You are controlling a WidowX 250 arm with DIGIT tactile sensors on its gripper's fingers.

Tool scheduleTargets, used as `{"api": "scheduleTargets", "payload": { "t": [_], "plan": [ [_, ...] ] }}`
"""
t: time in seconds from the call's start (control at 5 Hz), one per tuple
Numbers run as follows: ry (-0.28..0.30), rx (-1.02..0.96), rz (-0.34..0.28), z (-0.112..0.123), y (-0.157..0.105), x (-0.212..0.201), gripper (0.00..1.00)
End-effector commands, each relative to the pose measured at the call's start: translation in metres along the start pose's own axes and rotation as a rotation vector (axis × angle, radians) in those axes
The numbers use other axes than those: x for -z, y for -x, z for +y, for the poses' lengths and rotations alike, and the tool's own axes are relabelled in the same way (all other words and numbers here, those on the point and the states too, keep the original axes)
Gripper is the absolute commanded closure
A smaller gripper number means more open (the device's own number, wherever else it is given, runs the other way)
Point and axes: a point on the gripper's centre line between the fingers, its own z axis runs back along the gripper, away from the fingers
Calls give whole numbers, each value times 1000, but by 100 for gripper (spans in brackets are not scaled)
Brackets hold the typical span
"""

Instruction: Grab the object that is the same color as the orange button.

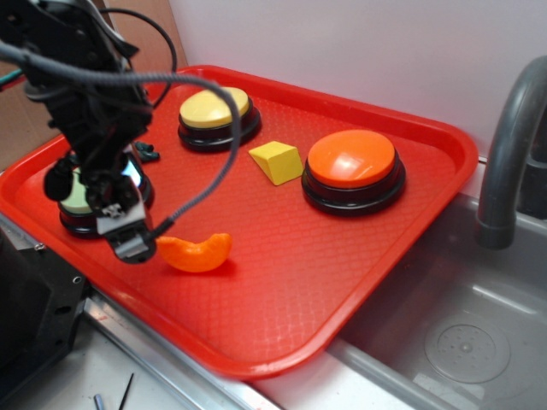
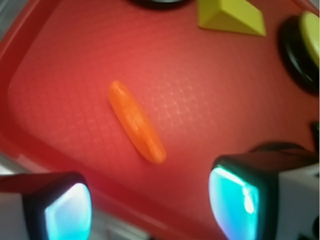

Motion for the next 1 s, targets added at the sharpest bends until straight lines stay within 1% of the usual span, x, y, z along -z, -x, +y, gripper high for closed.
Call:
{"api": "scheduleTargets", "payload": {
  "t": [0.0, 0.2, 0.4, 0.6, 0.8],
  "plan": [
    [-45, 171, -49, -3, -35, 26, 0],
    [-23, 251, -49, -11, -49, 35, 0],
    [-4, 286, -60, -18, -56, 40, 0],
    [9, 299, -19, -23, -55, 47, 0],
    [21, 280, -13, -26, -45, 48, 0]
  ]
}}
